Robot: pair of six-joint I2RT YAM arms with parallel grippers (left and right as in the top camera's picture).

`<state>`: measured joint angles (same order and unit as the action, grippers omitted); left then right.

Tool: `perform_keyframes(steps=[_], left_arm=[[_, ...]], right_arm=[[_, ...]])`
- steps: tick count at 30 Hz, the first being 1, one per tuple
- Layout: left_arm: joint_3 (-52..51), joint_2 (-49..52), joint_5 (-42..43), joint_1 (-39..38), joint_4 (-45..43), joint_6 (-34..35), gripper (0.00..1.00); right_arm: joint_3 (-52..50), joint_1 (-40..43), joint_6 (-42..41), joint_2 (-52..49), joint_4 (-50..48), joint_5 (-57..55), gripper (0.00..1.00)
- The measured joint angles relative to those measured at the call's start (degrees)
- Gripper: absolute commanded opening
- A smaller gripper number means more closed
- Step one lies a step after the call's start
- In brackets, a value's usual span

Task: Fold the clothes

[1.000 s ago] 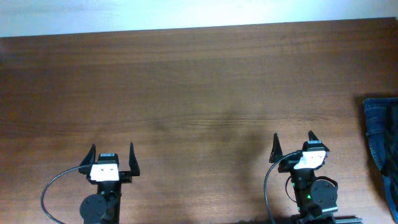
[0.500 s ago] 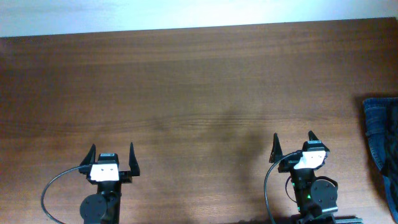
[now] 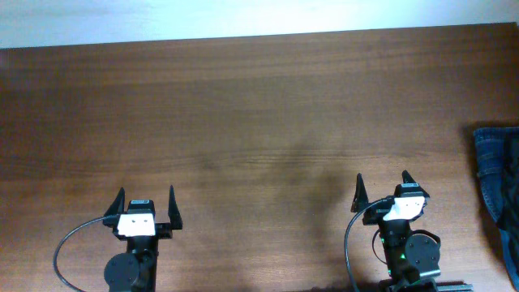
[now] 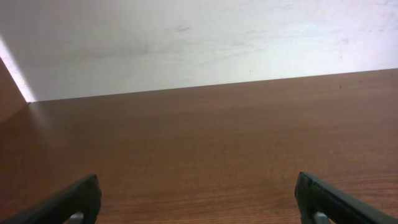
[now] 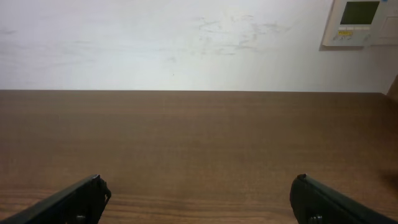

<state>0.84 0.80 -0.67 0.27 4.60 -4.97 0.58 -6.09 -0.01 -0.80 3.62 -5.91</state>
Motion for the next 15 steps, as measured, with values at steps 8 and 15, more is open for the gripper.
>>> perform_keyframes(steps=[8, 15], left_arm=[[0.00, 0.00, 0.00, 0.00, 0.00, 0.00, 0.99], [0.00, 0.00, 0.00, 0.00, 0.00, 0.00, 0.99]], right_arm=[[0.00, 0.00, -0.02, 0.00, 0.02, 0.48, 0.99], [0.00, 0.00, -0.35, 0.00, 0.04, 0.74, 0.99]])
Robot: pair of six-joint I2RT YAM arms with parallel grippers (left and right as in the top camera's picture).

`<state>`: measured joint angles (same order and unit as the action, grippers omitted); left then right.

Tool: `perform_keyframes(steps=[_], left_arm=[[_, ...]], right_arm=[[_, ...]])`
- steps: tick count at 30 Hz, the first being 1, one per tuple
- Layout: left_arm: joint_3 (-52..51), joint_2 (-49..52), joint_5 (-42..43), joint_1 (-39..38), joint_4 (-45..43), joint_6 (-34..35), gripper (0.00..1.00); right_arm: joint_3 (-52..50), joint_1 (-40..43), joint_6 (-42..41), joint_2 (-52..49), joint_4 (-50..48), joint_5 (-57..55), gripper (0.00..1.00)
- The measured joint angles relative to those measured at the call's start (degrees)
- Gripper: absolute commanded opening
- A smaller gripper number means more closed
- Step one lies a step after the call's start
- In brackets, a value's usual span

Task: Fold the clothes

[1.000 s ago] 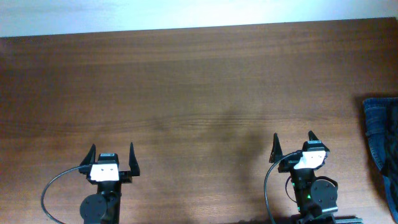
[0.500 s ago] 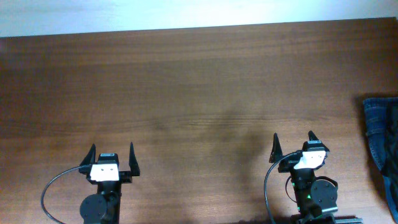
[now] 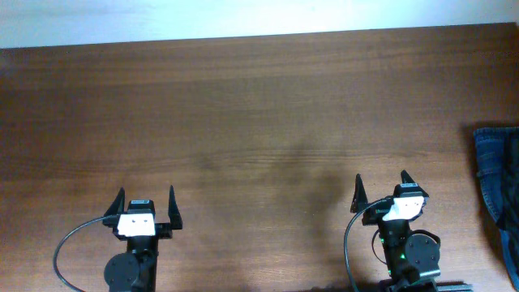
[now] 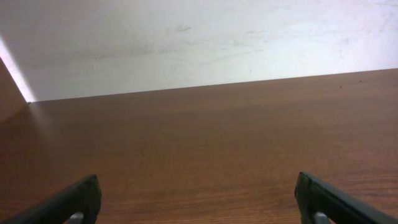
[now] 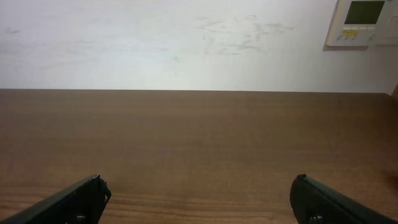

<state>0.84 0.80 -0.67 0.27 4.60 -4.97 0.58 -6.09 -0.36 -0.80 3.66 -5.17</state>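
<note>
A blue denim garment (image 3: pixel 496 174) lies at the table's right edge in the overhead view, partly cut off by the frame. My right gripper (image 3: pixel 382 186) stands open near the front edge, to the left of the denim and apart from it. My left gripper (image 3: pixel 146 199) stands open at the front left, far from the garment. Each wrist view shows only bare wood between wide-spread black fingers (image 4: pixel 74 200) (image 5: pixel 74 200). The denim is out of both wrist views.
The brown wooden table (image 3: pixel 243 105) runs back to a white wall (image 5: pixel 174 43). A wall thermostat (image 5: pixel 362 22) shows at the upper right of the right wrist view. A black cable (image 3: pixel 69 243) loops beside the left arm's base.
The right wrist view has shifted very slightly, the thermostat sitting a little further right. Both grippers stay open where they were, and the denim has not moved.
</note>
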Motion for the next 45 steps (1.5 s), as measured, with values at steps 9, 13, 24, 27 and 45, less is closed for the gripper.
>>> perform_keyframes(steps=[9, 13, 24, 27, 45], left_arm=[[0.00, -0.02, 0.00, 0.00, 0.04, 0.00, 0.99], [0.00, 0.00, 0.00, 0.00, 0.04, 0.00, 0.99], [0.00, -0.02, 0.00, 0.00, 0.09, 0.00, 0.99], [0.00, 0.00, -0.02, 0.00, 0.09, 0.00, 0.99], [0.00, 0.00, -0.20, 0.00, 0.11, 0.00, 0.99]], right_arm=[[3.48, 0.00, -7.76, 0.00, 7.58, 1.46, 0.99], [13.55, 0.00, -9.88, -0.46, 20.04, 0.46, 0.99], [46.40, 0.00, -21.14, -13.81, 41.07, -5.75, 0.99], [55.34, 0.00, -21.99, -23.15, 48.65, -6.67, 0.99], [101.50, 21.35, -14.01, -74.75, 81.46, -5.11, 0.99]])
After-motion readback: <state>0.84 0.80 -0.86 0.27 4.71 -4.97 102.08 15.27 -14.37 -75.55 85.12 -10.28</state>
